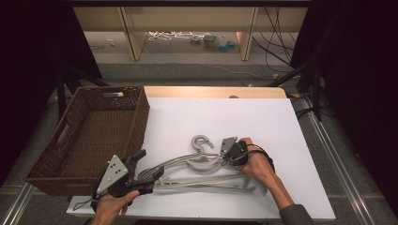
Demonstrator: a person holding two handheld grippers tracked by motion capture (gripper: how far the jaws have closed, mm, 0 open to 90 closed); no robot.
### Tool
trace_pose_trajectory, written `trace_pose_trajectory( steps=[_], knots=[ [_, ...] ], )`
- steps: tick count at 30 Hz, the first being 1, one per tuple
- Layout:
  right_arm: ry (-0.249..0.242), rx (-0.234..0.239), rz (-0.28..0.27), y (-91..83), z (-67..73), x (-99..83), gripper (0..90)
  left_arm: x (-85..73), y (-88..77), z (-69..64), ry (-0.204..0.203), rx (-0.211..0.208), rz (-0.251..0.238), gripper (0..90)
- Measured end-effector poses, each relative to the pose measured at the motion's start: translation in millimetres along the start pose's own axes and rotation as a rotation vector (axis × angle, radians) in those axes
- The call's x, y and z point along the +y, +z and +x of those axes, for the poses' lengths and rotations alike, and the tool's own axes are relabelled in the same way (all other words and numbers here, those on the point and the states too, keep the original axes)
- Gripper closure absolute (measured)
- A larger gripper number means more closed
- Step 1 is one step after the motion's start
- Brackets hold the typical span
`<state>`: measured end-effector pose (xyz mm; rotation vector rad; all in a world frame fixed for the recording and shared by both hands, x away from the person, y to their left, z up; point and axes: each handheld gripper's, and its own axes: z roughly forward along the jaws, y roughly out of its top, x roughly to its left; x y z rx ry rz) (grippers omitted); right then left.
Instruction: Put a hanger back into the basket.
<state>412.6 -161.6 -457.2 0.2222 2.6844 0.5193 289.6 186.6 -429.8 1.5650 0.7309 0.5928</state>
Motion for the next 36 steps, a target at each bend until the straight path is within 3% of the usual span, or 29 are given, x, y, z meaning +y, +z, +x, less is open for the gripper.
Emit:
trace_pose_trajectory(
  steps=[5, 12, 15, 18, 22, 23, 24, 25, 26, 28, 29, 34, 36],
  knots=[
    [-0.055, -0.006, -0.008, -6.1, 1.2, 2.2, 81.8, 0.1, 0.3, 0.3, -0.006, 0.001, -0.003, 16.0],
    [-0.09, -0.031, -0.037, -19.9, 0.3, 6.6, 82.3, 0.4, 3.1, 1.5, 0.008, 0.0, 0.0, 16.0],
    [-0.109, -0.048, -0.053, -24.8, 1.1, 6.7, 82.4, 0.1, 3.2, 0.3, -0.009, 0.009, 0.014, 16.0],
    [-0.158, -0.063, -0.064, -30.9, 1.6, 6.1, 82.4, 0.3, 5.0, 0.0, -0.009, 0.005, 0.016, 16.2],
    [-0.171, -0.088, -0.076, -38.5, 3.0, 5.8, 82.4, 0.1, 10.0, 0.8, 0.018, -0.013, 0.027, 16.2],
    [-0.197, -0.1, -0.085, -44.5, 4.0, 6.0, 82.4, -1.2, 14.1, -1.2, 0.029, -0.025, 0.051, 16.2],
    [-0.186, -0.103, -0.077, -48.6, 6.1, 6.1, 82.4, -1.6, 15.8, -2.7, 0.02, -0.03, 0.066, 16.2],
    [-0.21, -0.107, -0.084, -52.7, 6.0, 7.0, 82.4, -1.7, 17.9, -4.6, 0.008, -0.033, 0.071, 16.2],
    [-0.22, -0.127, -0.081, -57.4, 7.2, 7.8, 82.4, -1.2, 20.1, -4.5, 0.033, -0.034, 0.075, 16.5],
    [-0.239, -0.14, -0.092, -61.7, 7.9, 9.4, 82.4, -1.3, 22.4, -6.3, 0.026, -0.032, 0.083, 16.5],
    [-0.265, -0.164, -0.106, -70.1, 10.5, 12.7, 82.4, 0.2, 28.4, -5.5, 0.073, -0.045, 0.101, 17.8],
    [-0.321, -0.19, -0.133, -84.0, 13.7, 20.0, 82.3, 5.9, 39.5, -5.1, 0.073, -0.065, 0.124, 21.7],
    [-0.319, -0.204, -0.142, -87.7, 15.4, 22.2, 82.3, 9.9, 49.4, -5.7, 0.055, -0.09, 0.179, 22.1]
  ],
)
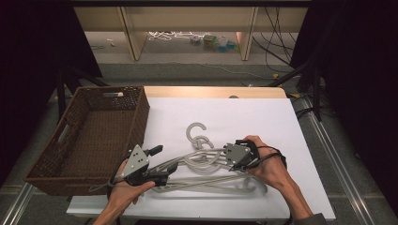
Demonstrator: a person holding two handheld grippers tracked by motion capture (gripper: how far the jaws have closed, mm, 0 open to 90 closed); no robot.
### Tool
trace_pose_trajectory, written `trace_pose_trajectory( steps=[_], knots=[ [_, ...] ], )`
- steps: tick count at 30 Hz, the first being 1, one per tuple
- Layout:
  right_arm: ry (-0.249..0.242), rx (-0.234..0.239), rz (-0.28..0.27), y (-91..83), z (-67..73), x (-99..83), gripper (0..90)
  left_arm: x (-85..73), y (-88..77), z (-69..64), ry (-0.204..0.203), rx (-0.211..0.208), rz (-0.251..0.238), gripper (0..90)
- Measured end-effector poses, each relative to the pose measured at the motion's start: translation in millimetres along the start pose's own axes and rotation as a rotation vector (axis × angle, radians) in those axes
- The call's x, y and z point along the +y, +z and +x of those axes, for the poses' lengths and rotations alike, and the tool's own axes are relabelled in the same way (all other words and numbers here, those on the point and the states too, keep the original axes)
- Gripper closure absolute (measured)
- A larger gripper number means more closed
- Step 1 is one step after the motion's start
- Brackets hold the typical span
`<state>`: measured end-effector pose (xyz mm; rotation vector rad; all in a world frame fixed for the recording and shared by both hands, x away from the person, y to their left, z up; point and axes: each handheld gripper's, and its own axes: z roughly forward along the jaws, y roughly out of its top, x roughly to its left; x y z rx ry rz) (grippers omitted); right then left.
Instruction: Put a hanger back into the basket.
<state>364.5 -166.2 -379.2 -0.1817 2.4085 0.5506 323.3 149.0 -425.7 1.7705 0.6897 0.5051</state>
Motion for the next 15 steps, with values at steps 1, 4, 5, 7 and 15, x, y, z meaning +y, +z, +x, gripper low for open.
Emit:
trace_pose_trajectory(
  steps=[1, 4, 5, 7, 15],
  knots=[
    [-0.008, 0.002, -0.006, -0.6, -0.5, 1.0, 82.3, 2.2, 3.5, 0.7, -0.001, -0.005, 0.018, 22.5],
    [-0.022, 0.015, -0.011, -1.8, -0.4, 3.5, 82.3, 7.7, 8.6, 2.2, -0.011, -0.004, 0.037, 24.0],
    [-0.034, 0.007, -0.018, -3.6, -0.5, 5.4, 82.3, 13.3, 12.3, 3.6, -0.016, -0.022, 0.05, 24.0],
    [-0.008, -0.004, -0.003, -5.9, 1.4, 6.3, 82.3, 17.4, 15.7, 3.7, -0.007, -0.039, 0.067, 24.2],
    [-0.03, -0.008, -0.009, -6.6, 2.7, 11.2, 82.3, 26.3, 33.2, -0.9, 0.008, -0.105, 0.152, 33.4]
  ],
)
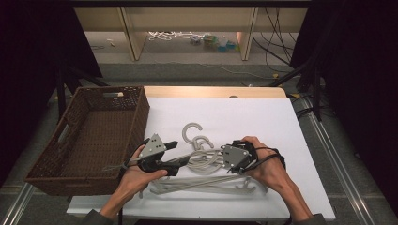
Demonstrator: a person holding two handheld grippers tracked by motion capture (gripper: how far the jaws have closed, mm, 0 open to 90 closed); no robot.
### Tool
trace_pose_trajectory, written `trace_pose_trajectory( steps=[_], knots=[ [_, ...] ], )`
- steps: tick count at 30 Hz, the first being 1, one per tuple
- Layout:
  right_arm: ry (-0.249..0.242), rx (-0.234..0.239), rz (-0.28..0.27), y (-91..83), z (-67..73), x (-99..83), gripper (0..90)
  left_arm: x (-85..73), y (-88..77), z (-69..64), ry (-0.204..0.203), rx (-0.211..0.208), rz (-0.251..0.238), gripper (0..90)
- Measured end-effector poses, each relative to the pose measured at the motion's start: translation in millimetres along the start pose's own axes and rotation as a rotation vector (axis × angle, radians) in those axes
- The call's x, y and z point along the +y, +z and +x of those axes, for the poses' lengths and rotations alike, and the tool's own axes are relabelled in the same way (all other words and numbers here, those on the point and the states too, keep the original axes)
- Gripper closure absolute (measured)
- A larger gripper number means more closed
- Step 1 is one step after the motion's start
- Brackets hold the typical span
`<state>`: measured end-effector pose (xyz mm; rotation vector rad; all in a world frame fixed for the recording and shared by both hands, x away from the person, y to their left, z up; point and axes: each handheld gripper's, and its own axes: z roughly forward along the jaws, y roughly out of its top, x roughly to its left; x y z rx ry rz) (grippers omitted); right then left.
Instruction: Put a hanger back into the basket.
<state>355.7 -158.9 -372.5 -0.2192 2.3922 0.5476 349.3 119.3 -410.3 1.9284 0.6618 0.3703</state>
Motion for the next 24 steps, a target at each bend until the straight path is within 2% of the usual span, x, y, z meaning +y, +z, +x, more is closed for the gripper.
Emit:
trace_pose_trajectory(
  steps=[3, 6, 7, 10, 12, 15, 16, 19, 21, 23, 24],
  knots=[
    [-0.001, 0.003, 0.001, -1.0, 0.6, 3.3, 82.3, 5.1, 4.3, -2.0, 0.013, -0.015, 0.018, 37.2],
    [-0.04, 0.004, -0.025, 0.1, -2.5, 4.9, 82.3, 8.9, 7.4, -1.7, 0.014, -0.027, 0.037, 42.8],
    [-0.044, 0.002, -0.029, -0.4, -3.0, 4.8, 82.3, 9.8, 8.4, -1.8, 0.018, -0.042, 0.042, 43.8],
    [-0.042, -0.002, -0.036, -2.2, -4.6, 4.5, 82.3, 11.4, 9.1, -5.1, 0.042, -0.03, 0.076, 48.1],
    [-0.038, -0.005, -0.04, -3.1, -4.6, 5.0, 82.3, 11.5, 10.2, -5.0, 0.039, -0.053, 0.073, 50.8],
    [-0.042, 0.001, -0.042, -2.3, -3.7, 7.0, 82.3, 11.1, 11.2, -3.8, 0.06, -0.047, 0.078, 58.6],
    [-0.051, 0.003, -0.046, -1.7, -3.7, 7.6, 82.3, 9.9, 13.0, -2.0, 0.063, -0.052, 0.101, 60.9],
    [-0.056, 0.002, -0.046, -0.6, -3.3, 8.8, 82.3, 8.7, 17.2, -1.8, 0.073, -0.083, 0.097, 67.0],
    [-0.055, 0.004, -0.044, 0.0, -3.1, 8.7, 82.3, 9.4, 18.4, -2.4, 0.112, -0.08, 0.104, 73.1],
    [-0.056, 0.002, -0.039, 0.3, -2.7, 8.5, 82.2, 9.4, 18.7, -3.5, 0.118, -0.074, 0.107, 75.4],
    [-0.056, 0.002, -0.04, 0.4, -2.9, 8.4, 82.2, 9.8, 18.8, -5.0, 0.15, -0.069, 0.107, 76.1]
  ],
)
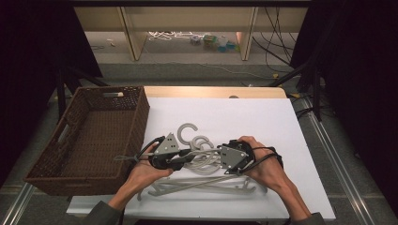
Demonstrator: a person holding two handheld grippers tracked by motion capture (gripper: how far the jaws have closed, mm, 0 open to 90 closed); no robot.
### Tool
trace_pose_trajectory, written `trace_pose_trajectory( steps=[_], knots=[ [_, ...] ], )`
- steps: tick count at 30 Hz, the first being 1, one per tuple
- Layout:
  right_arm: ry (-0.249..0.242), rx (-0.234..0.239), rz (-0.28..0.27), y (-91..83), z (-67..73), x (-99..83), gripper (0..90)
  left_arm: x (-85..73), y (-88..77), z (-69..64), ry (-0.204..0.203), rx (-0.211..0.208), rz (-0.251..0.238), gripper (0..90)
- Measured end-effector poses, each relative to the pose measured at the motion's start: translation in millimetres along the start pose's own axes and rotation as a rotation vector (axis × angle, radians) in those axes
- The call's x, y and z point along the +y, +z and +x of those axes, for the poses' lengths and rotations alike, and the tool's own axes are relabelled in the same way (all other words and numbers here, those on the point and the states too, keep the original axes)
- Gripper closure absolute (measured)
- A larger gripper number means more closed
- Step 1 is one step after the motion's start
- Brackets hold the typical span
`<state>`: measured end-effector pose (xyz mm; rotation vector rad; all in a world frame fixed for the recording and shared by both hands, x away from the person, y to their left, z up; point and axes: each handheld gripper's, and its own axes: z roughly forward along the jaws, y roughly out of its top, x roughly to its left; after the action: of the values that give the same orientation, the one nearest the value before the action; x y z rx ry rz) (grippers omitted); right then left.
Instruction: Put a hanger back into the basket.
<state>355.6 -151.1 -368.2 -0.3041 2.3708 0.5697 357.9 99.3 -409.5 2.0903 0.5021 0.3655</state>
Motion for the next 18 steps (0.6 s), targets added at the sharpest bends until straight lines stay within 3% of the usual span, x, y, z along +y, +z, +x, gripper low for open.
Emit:
trace_pose_trajectory(
  steps=[1, 2, 6, 11, 13, 15, 18],
  knots=[
    [-0.001, -0.001, 0.0, 0.1, -0.1, -0.1, 82.2, 1.3, -1.4, 1.0, 0.03, -0.013, 0.017, 76.8],
    [-0.01, -0.006, -0.002, 0.1, -0.4, -0.2, 82.1, 2.1, -1.9, -1.3, 0.021, -0.003, 0.015, 77.5],
    [-0.003, -0.008, -0.008, 0.3, -1.3, -0.6, 81.2, 7.0, -8.1, -5.1, 0.085, -0.001, 0.049, 79.9],
    [0.038, -0.015, -0.029, -0.8, -3.2, -0.9, 79.1, 9.9, -12.9, -5.6, 0.086, 0.007, 0.044, 80.3],
    [0.094, -0.041, -0.041, -3.4, -4.7, -2.0, 74.4, 9.7, -14.4, -4.9, 0.031, 0.001, 0.02, 80.4],
    [0.167, -0.068, -0.075, -6.2, -7.8, -4.0, 62.9, 10.1, -17.3, -2.6, 0.007, 0.008, 0.032, 80.6],
    [0.367, -0.119, -0.138, -15.3, -10.7, -7.7, 50.3, 9.0, -21.0, 1.8, 0.002, 0.021, 0.049, 80.8]
  ],
)
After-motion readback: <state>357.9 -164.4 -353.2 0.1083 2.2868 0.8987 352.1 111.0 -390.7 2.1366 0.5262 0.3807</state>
